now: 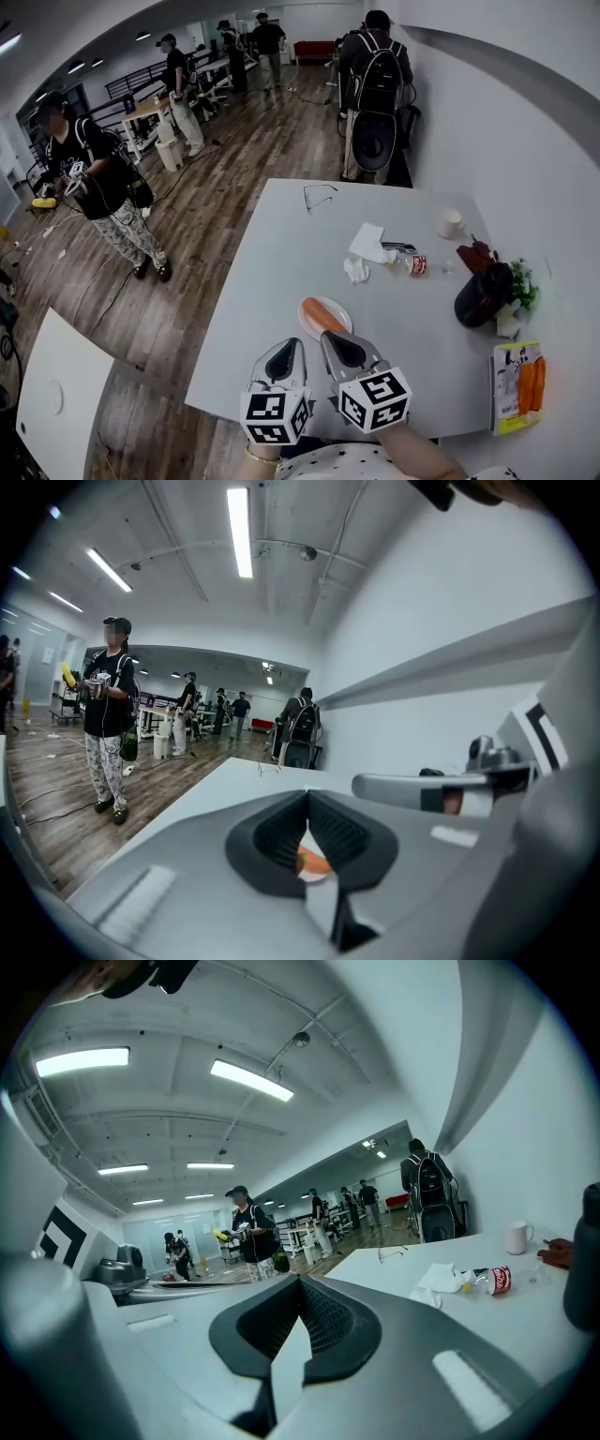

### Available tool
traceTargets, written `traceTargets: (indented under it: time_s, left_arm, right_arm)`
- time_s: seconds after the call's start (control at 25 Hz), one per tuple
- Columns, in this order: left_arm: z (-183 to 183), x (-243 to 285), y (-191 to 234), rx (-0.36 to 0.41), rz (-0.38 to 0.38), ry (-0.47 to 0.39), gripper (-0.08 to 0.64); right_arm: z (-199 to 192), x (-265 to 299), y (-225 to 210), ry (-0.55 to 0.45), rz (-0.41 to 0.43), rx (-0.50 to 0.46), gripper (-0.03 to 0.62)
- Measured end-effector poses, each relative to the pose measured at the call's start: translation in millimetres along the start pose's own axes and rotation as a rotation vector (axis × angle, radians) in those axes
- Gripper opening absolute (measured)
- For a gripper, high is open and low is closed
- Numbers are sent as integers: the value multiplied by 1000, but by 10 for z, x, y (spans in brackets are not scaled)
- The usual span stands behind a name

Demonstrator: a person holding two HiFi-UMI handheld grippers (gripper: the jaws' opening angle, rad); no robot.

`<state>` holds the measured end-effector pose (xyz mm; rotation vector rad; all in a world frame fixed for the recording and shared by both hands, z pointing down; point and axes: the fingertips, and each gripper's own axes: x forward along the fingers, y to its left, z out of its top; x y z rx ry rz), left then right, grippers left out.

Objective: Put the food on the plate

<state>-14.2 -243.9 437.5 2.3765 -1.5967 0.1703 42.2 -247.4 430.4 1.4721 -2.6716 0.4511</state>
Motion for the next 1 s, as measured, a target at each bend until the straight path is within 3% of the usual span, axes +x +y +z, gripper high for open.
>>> traceTargets:
  time_s: [1.0]
  left_arm:
    - [16,-15,-10,6,0,-2,8]
  right_arm:
    - [-72,-25,22,13,-12,-8,-2]
